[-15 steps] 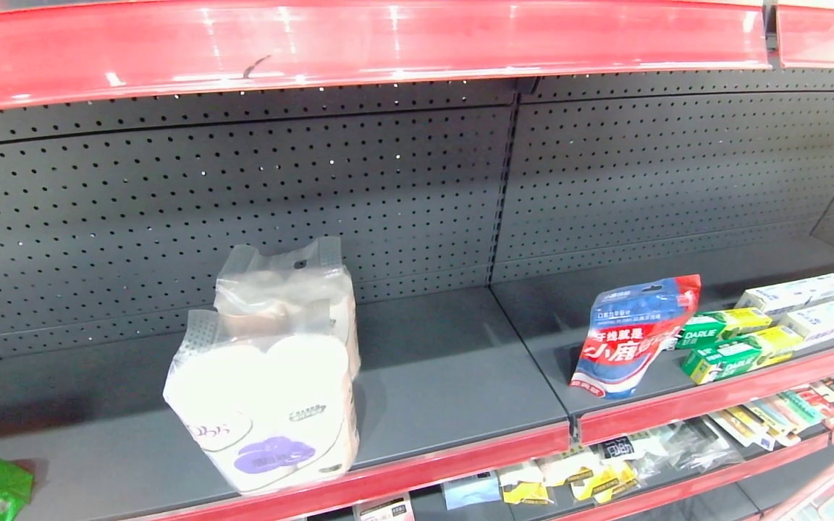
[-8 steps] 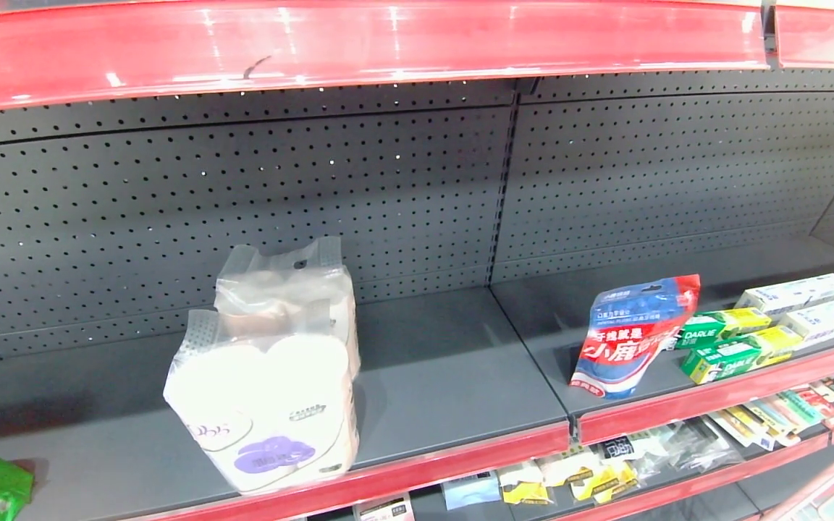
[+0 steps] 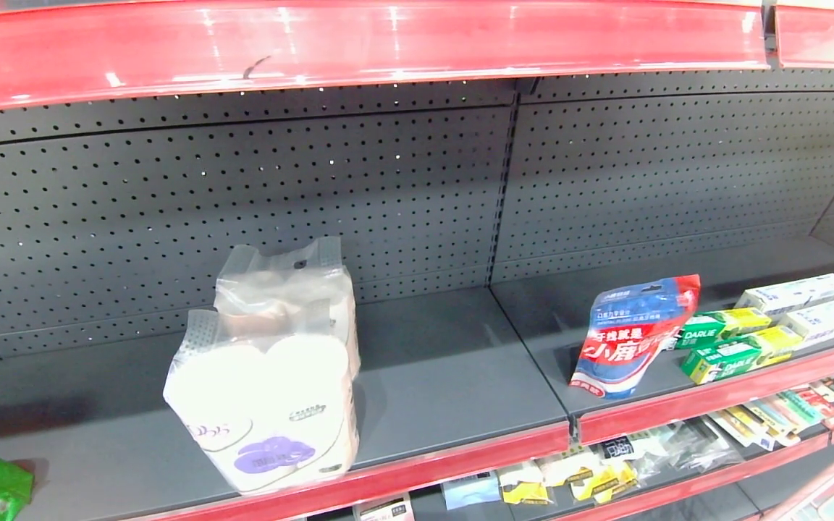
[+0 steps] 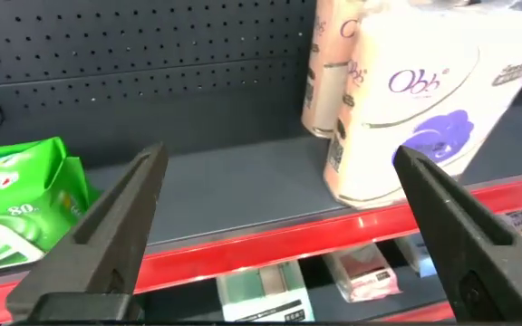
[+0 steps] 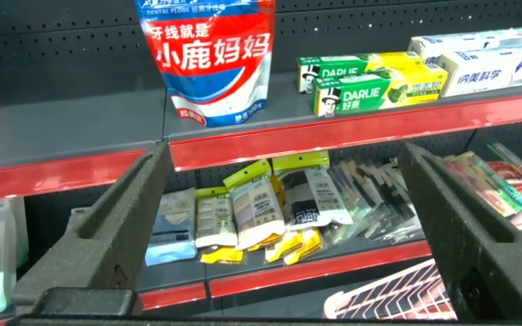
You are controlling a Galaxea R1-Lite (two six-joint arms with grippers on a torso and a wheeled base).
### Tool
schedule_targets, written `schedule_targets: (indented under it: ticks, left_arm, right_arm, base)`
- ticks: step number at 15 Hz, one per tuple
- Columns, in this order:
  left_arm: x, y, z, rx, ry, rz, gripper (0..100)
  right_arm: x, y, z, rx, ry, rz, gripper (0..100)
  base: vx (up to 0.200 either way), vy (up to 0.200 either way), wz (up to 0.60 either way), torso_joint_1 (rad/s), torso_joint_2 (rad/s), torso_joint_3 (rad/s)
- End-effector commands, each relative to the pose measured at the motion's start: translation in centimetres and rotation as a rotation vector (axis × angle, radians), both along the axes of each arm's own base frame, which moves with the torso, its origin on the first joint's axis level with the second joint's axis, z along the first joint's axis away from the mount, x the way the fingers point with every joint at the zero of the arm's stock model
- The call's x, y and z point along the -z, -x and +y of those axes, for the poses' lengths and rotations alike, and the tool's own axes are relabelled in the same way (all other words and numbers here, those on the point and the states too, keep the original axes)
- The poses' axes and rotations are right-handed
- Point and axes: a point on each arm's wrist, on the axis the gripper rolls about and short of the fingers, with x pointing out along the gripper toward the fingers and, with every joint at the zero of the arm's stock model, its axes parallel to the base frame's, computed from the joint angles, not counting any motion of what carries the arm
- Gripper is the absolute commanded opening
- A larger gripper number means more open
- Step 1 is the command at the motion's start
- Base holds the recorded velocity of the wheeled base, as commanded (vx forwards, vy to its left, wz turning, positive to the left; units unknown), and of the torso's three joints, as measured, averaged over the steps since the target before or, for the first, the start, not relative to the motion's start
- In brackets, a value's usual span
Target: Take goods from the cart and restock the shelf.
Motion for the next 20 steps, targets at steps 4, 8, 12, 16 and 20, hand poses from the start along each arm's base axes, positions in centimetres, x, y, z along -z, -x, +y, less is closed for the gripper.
schedule_targets:
  ticks: [4, 8, 12, 16, 20]
  left_arm:
    - [-0.04, 0.00, 0.00, -0.002, 0.000, 0.000, 100]
    - [0.00, -0.02, 0.00, -0.002, -0.001, 0.002, 100]
    - [0.00, -0.02, 0.00, -0.001, -0.001, 0.002, 100]
    - [0.00, -0.02, 0.00, -0.001, 0.000, 0.002, 100]
    - [0.00, -0.02, 0.00, -0.001, 0.000, 0.002, 100]
  right_arm:
    - [-0.05, 0.00, 0.00, -0.001, 0.006, -0.001, 100]
    - [-0.05, 0.00, 0.00, -0.001, 0.004, -0.001, 100]
    - [0.00, -0.01, 0.00, -0.001, 0.000, 0.001, 100]
    - [0.00, -0.01, 0.00, -0.001, 0.000, 0.001, 100]
    - [-0.05, 0.00, 0.00, 0.002, 0.003, -0.001, 100]
  base:
    - [0.000, 0.000, 0.30, 0.000, 0.00, 0.002]
    - [0.000, 0.000, 0.60, 0.007, 0.00, 0.001]
    - [0.000, 0.000, 0.45, 0.002, 0.00, 0.001]
    - [0.000, 0.000, 0.00, 0.000, 0.00, 0.000]
    - [0.000, 0.000, 0.00, 0.000, 0.00, 0.000]
